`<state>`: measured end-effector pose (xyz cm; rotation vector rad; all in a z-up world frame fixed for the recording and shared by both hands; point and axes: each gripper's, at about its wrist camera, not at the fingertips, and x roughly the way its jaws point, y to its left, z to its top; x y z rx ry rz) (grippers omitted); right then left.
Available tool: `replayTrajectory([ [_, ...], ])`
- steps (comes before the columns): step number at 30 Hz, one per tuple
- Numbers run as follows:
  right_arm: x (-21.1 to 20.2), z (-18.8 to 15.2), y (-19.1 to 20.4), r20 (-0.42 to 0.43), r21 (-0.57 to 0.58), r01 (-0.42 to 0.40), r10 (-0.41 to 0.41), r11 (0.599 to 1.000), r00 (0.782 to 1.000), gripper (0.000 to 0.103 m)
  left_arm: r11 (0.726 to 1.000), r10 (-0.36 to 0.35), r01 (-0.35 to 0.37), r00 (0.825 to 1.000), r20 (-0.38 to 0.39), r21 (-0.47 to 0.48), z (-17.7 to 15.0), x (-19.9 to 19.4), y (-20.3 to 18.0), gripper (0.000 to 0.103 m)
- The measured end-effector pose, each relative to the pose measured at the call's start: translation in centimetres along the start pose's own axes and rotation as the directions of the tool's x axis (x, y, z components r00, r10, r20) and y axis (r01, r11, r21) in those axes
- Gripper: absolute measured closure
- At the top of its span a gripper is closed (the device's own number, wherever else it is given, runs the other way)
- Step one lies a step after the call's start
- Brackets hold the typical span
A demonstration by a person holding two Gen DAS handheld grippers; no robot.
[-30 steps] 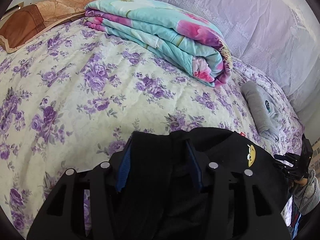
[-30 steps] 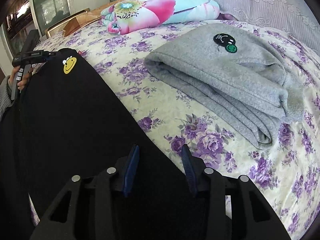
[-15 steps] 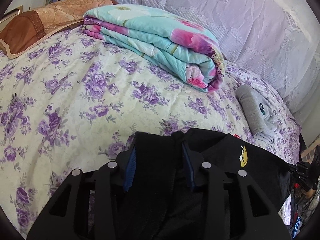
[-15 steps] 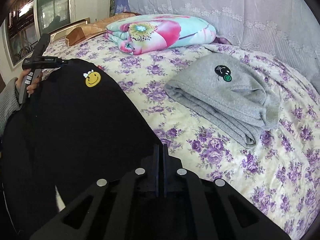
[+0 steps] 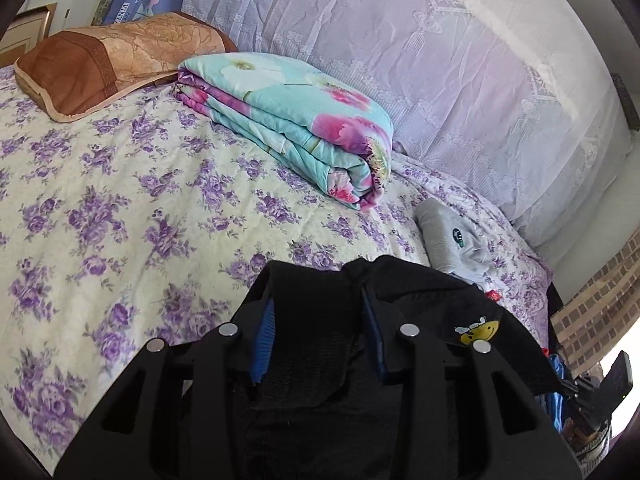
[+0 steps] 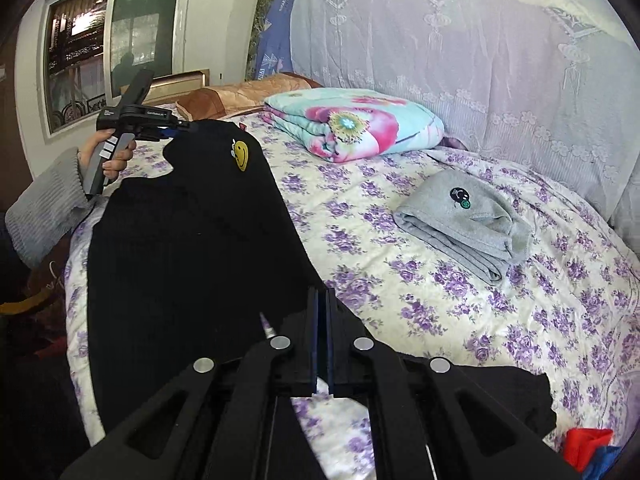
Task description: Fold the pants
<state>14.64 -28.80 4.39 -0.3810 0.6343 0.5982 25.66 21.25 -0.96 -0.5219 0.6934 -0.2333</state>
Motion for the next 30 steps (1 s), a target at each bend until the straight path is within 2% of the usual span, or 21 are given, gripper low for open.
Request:
replayTrajectory([
  [3, -2.2, -2.0, 3.3, 0.012, -0.012, -0.029, 0.03, 0.999, 0.999, 0.1, 1.0, -0.023, 0.023, 1.0, 0.017, 0.013, -1.9, -2.6, 0.8, 0.065],
  [5, -2.8, -3.8, 5.8, -0.003, -0.033, -0.054, 0.053, 0.998, 0.999, 0.1, 0.999, -0.018, 0.018, 1.0, 0.011, 0.029, -3.7, -4.0, 1.7, 0.059],
  [7, -2.8, -5.9, 8.1, -0.03, -0.041, -0.081, 0.08, 0.996, 0.996, 0.1, 1.0, 0.023, -0.024, 1.0, 0.012, 0.014, -5.6, -5.3, 3.2, 0.045],
  [10, -2.1, -8.8, 10.8, -0.076, -0.034, -0.113, 0.111, 0.993, 0.991, 0.1, 0.997, 0.03, -0.028, 0.999, 0.017, -0.074, -7.9, -7.6, 6.0, 0.034],
  [12, -1.7, -10.0, 11.2, -0.094, -0.006, -0.125, 0.124, 0.992, 0.988, 0.1, 0.987, -0.01, 0.014, 1.0, 0.026, -0.157, -9.2, -9.2, 7.6, 0.034],
  [14, -1.6, -10.7, 11.0, -0.088, 0.03, -0.134, 0.136, 0.99, 0.987, 0.1, 0.976, -0.052, 0.051, 0.999, 0.002, -0.211, -10.4, -10.1, 8.0, 0.034],
  [16, -1.8, -10.7, 10.9, -0.076, 0.047, -0.137, 0.141, 0.989, 0.987, 0.1, 0.977, -0.06, 0.053, 0.998, -0.029, -0.206, -11.4, -10.2, 7.1, 0.034],
  [20, -2.1, -10.5, 10.9, -0.056, 0.043, -0.132, 0.135, 0.99, 0.989, 0.1, 0.986, -0.027, 0.013, 0.996, -0.083, -0.166, -12.3, -9.1, 5.0, 0.034],
  [25, -2.3, -10.2, 10.4, -0.046, 0.061, -0.139, 0.142, 0.988, 0.989, 0.1, 0.981, -0.018, -0.001, 0.995, -0.098, -0.196, -10.9, -7.8, 5.2, 0.034],
  [30, -2.4, -10.3, 10.2, -0.036, 0.074, -0.14, 0.143, 0.987, 0.989, 0.1, 0.985, 0.015, -0.041, 0.989, -0.148, -0.168, -10.2, -7.2, 4.8, 0.034],
])
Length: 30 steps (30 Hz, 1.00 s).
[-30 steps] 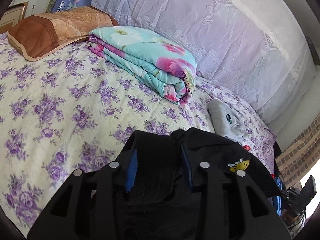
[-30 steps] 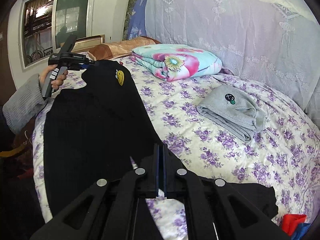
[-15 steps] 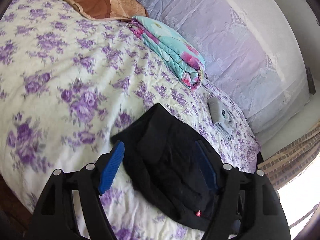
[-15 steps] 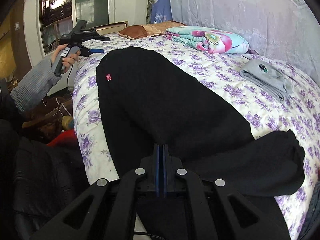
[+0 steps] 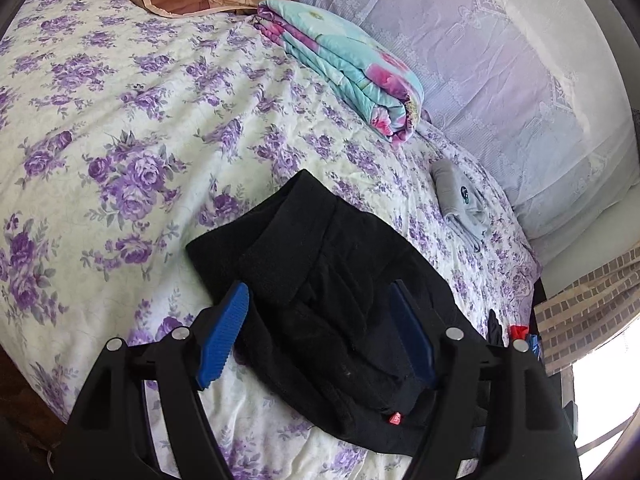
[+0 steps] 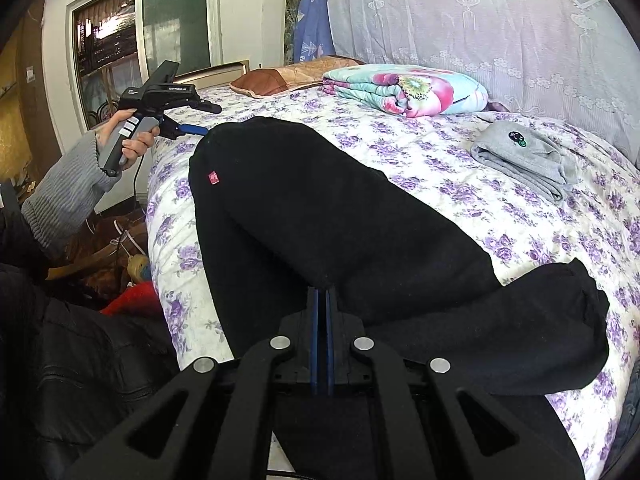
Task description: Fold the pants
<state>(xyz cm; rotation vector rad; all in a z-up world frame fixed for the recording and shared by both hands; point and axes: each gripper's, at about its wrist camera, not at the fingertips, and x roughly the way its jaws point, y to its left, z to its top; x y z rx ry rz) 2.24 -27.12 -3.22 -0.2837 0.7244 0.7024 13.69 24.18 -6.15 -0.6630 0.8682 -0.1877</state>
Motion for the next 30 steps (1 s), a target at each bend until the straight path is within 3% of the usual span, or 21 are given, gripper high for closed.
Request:
replayTrajectory([
  [4, 0.1, -0.2, -0.3, 0.002, 0.019, -0.013, 0.013, 1.0, 1.0, 0.1, 1.0, 0.019, -0.019, 0.999, -0.027, 0.008, -0.4, 0.6, -0.5, 0.034],
  [14, 0.1, -0.4, -0.5, 0.013, 0.049, -0.036, 0.035, 0.998, 0.999, 0.1, 0.993, 0.041, -0.05, 0.995, -0.087, -0.111, -1.3, 2.4, 0.3, 0.042],
  [16, 0.1, -0.6, -0.6, 0.013, 0.06, -0.038, 0.038, 0.997, 0.999, 0.1, 0.989, 0.027, -0.036, 0.997, -0.068, -0.145, -1.0, 2.5, 0.6, 0.058],
  [22, 0.0, -0.7, -0.6, 0.015, 0.07, -0.04, 0.039, 0.997, 0.999, 0.1, 0.994, 0.023, -0.026, 0.999, -0.032, -0.11, 0.2, 1.8, 0.2, 0.086],
  [26, -0.8, -0.2, 0.1, 0.037, 0.062, -0.048, 0.045, 0.997, 0.998, 0.1, 0.995, -0.016, 0.018, 1.0, 0.026, -0.094, 1.4, 0.0, -0.1, 0.09],
  [30, -0.5, -0.1, 1.7, 0.008, 0.015, -0.076, 0.075, 0.997, 0.997, 0.1, 0.997, 0.013, -0.009, 0.999, 0.05, -0.071, 1.7, -1.0, 0.2, 0.09],
])
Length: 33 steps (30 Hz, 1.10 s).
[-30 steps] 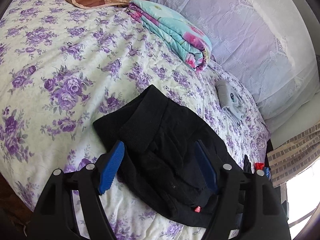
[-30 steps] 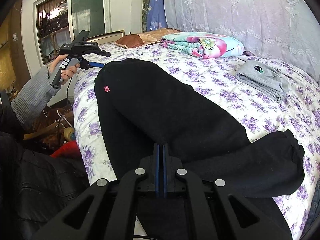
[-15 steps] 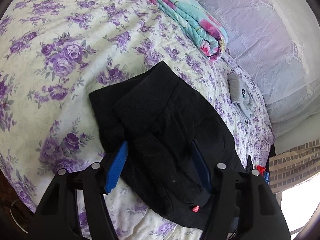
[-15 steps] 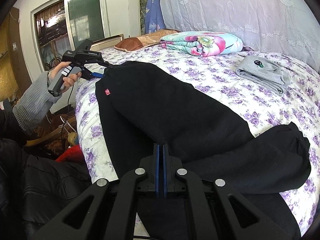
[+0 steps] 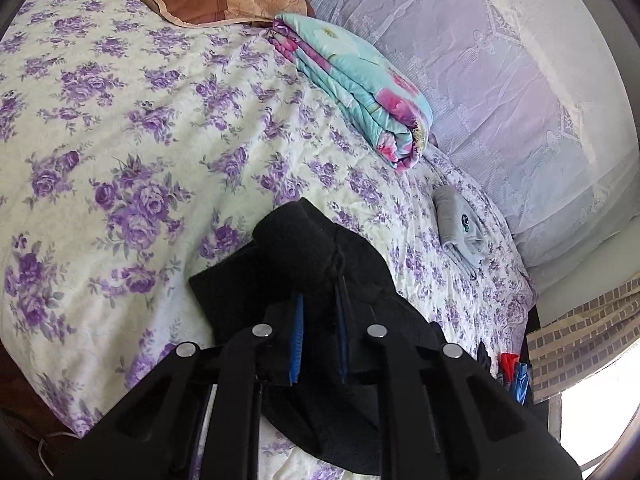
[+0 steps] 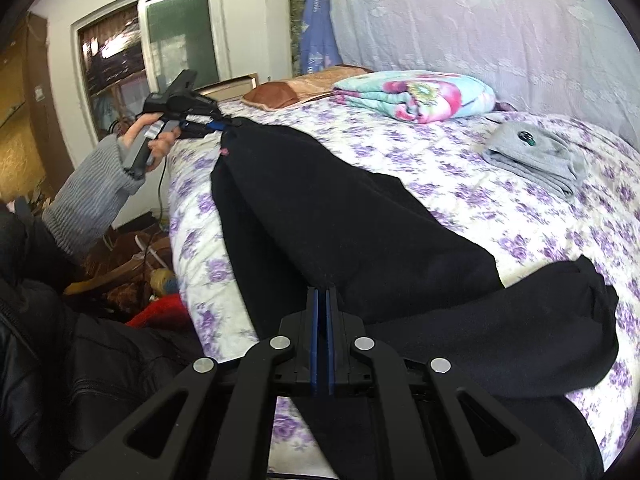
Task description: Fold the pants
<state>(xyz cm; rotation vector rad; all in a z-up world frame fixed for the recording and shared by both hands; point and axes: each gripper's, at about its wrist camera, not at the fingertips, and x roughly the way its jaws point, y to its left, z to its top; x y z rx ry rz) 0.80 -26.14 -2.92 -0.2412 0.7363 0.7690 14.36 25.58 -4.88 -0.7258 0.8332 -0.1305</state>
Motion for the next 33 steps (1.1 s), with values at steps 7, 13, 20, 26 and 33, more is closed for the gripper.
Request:
replayTrajectory([
  [7, 3.8, -2.3, 0.3, -0.114, 0.055, -0.047, 0.053, 0.997, 0.992, 0.099, 0.996, -0.015, 0.01, 0.998, -0.059, -0.089, -1.4, 2.2, 4.8, 0.087],
  [13, 4.4, -2.9, 0.1, -0.121, 0.091, -0.06, 0.071, 0.994, 0.99, 0.099, 0.995, 0.098, -0.096, 0.991, 0.087, -0.026, -1.9, -2.2, 2.5, 0.072],
  [20, 4.7, -3.6, -0.2, -0.1, 0.139, -0.058, 0.073, 0.989, 0.992, 0.099, 0.957, 0.058, -0.083, 0.993, 0.098, 0.279, -6.6, -2.8, -7.1, 0.037],
  [26, 4.5, -3.5, 0.0, -0.104, 0.161, -0.034, 0.051, 0.986, 0.993, 0.096, 0.856, -0.045, 0.109, 0.99, -0.137, 0.505, -14.0, 3.9, -14.8, 0.033],
  [33, -1.4, -0.2, -2.7, 0.015, 0.295, 0.027, -0.033, 0.955, 0.999, 0.037, 0.826, -0.025, 0.143, 0.976, -0.219, 0.546, -17.2, 8.6, -14.8, 0.017],
])
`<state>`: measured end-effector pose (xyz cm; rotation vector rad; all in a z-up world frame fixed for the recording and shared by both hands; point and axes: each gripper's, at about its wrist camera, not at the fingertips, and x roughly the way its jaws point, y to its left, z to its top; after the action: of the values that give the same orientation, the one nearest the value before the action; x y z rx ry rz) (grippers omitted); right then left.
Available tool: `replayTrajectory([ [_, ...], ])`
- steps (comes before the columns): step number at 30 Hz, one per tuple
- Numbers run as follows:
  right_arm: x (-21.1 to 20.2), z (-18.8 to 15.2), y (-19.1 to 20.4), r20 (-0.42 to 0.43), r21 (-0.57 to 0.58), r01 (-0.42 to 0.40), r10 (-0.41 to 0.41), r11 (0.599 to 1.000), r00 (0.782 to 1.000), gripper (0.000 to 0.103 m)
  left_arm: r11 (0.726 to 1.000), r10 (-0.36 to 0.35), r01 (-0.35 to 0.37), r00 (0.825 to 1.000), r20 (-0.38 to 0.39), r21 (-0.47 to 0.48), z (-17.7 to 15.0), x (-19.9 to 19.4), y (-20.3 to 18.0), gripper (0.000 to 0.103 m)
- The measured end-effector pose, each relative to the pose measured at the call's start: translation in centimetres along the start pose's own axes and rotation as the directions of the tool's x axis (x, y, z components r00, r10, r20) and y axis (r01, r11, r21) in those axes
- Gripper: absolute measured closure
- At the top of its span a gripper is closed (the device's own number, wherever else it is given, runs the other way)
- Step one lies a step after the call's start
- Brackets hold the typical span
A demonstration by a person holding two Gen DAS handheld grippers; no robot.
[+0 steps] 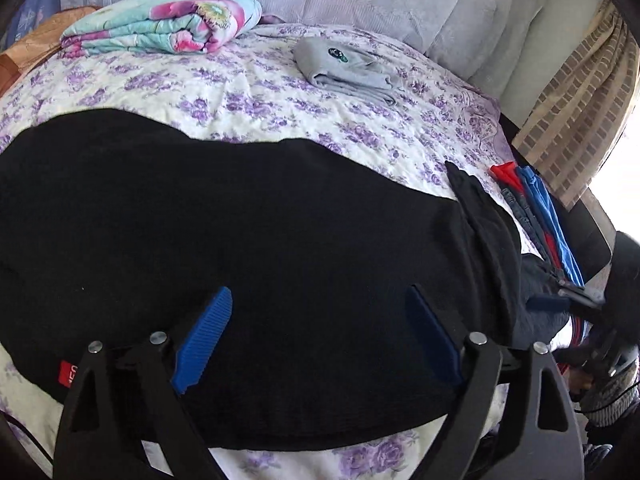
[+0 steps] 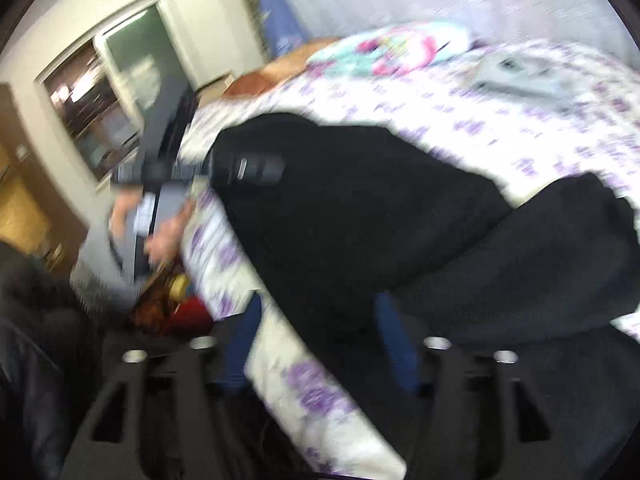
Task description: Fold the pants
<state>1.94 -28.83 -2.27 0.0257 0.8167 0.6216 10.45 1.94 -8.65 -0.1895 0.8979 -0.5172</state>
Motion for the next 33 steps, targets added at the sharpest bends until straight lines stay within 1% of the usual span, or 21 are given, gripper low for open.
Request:
replayTrajectory([
  [1, -0.4, 1.3, -0.8, 0.031, 0.032, 0.055, -0.056, 0.998, 0.998, 0.037, 1.0, -0.011, 0.011, 1.0, -0.001, -0.015, -0.1, 0.3, 0.6, 0.017],
  [2, -0.5, 2.6, -1.6, 0.047, 0.067, 0.153, -0.157, 0.986, 0.987, 0.037, 1.0, -0.016, 0.016, 1.0, 0.003, -0.015, -0.2, 0.5, 0.8, 0.017],
  [3, -0.1, 3.9, -2.7, 0.043, 0.107, 0.273, -0.278, 0.956, 0.959, 0.037, 1.0, -0.012, 0.012, 1.0, 0.012, -0.002, -0.3, 0.6, 0.7, 0.016],
  [4, 0.5, 5.1, -4.1, 0.029, 0.148, 0.367, -0.375, 0.918, 0.927, 0.037, 1.0, -0.004, 0.004, 1.0, 0.021, 0.016, -0.5, 0.7, 0.5, 0.014],
  [5, 1.4, 6.1, -5.5, 0.006, 0.186, 0.422, -0.431, 0.887, 0.902, 0.035, 0.999, 0.012, -0.014, 0.999, 0.031, 0.041, -0.8, 0.9, 0.1, 0.013],
  [6, 2.5, 7.0, -6.9, -0.022, 0.222, 0.457, -0.464, 0.862, 0.886, 0.034, 0.996, 0.043, -0.046, 0.998, 0.041, 0.076, -1.2, 1.2, -0.5, 0.01],
  [8, 5.3, 8.3, -9.4, -0.109, 0.276, 0.539, -0.531, 0.796, 0.84, 0.034, 0.982, 0.105, -0.114, 0.992, 0.063, 0.151, -2.0, 2.0, -1.6, 0.006],
  [10, 7.8, 8.7, -11.0, -0.177, 0.276, 0.589, -0.562, 0.76, 0.808, 0.034, 0.959, 0.169, -0.187, 0.981, 0.098, 0.214, -2.8, 2.4, -2.6, 0.005],
  [11, 8.7, 8.5, -11.8, -0.206, 0.26, 0.61, -0.574, 0.749, 0.792, 0.034, 0.955, 0.174, -0.194, 0.979, 0.106, 0.223, -2.9, 2.4, -2.8, 0.005],
  [12, 9.8, 8.6, -12.2, -0.236, 0.233, 0.641, -0.597, 0.731, 0.767, 0.034, 0.96, 0.157, -0.176, 0.982, 0.104, 0.217, -2.8, 2.3, -2.5, 0.005],
  [14, 11.2, 8.0, -13.4, -0.281, 0.2, 0.678, -0.622, 0.707, 0.731, 0.035, 0.976, 0.095, -0.113, 0.991, 0.098, 0.189, -2.5, 2.0, -1.3, 0.005],
  [15, 11.5, 7.8, -13.8, -0.292, 0.198, 0.68, -0.62, 0.706, 0.728, 0.036, 0.98, 0.07, -0.087, 0.992, 0.1, 0.178, -2.3, 1.9, -0.9, 0.005],
  [16, 11.4, 7.5, -14.1, -0.292, 0.21, 0.667, -0.605, 0.715, 0.741, 0.037, 0.983, 0.051, -0.068, 0.993, 0.104, 0.172, -2.2, 1.8, -0.6, 0.005],
  [18, 10.8, 7.2, -14.7, -0.283, 0.245, 0.637, -0.574, 0.731, 0.768, 0.054, 0.982, 0.044, -0.063, 0.993, 0.109, 0.177, -2.2, 1.9, -0.6, 0.005],
  [19, 10.3, 7.0, -14.9, -0.277, 0.263, 0.623, -0.561, 0.736, 0.78, 0.06, 0.981, 0.043, -0.063, 0.993, 0.11, 0.181, -2.3, 1.9, -0.7, 0.005],
  [21, 9.2, 6.7, -15.2, -0.261, 0.318, 0.585, -0.524, 0.746, 0.81, 0.083, 0.982, 0.033, -0.053, 0.993, 0.112, 0.18, -2.1, 1.9, -0.5, 0.005],
  [24, 7.6, 6.2, -16.0, -0.222, 0.402, 0.517, -0.468, 0.755, 0.856, 0.099, 0.983, 0.028, -0.048, 0.993, 0.114, 0.177, -2.1, 2.0, -0.7, 0.005],
  [27, 5.6, 5.5, -16.1, -0.149, 0.471, 0.449, -0.433, 0.76, 0.889, 0.1, 0.982, 0.03, -0.05, 0.993, 0.113, 0.179, -2.1, 2.1, -0.8, 0.005],
  [29, 3.2, 5.0, -15.7, -0.075, 0.516, 0.396, -0.421, 0.76, 0.904, 0.1, 0.982, 0.029, -0.049, 0.993, 0.113, 0.181, -2.3, 1.9, -0.8, 0.005],
  [31, -0.1, 4.2, -15.0, -0.007, 0.555, 0.354, -0.422, 0.752, 0.907, 0.1, 0.982, 0.03, -0.051, 0.993, 0.112, 0.183, -2.3, 1.9, -0.8, 0.005],
  [33, -4.4, 2.7, -14.2, 0.059, 0.605, 0.317, -0.438, 0.73, 0.897, 0.1, 0.982, 0.028, -0.049, 0.993, 0.113, 0.185, -2.3, 1.8, -0.8, 0.005],
])
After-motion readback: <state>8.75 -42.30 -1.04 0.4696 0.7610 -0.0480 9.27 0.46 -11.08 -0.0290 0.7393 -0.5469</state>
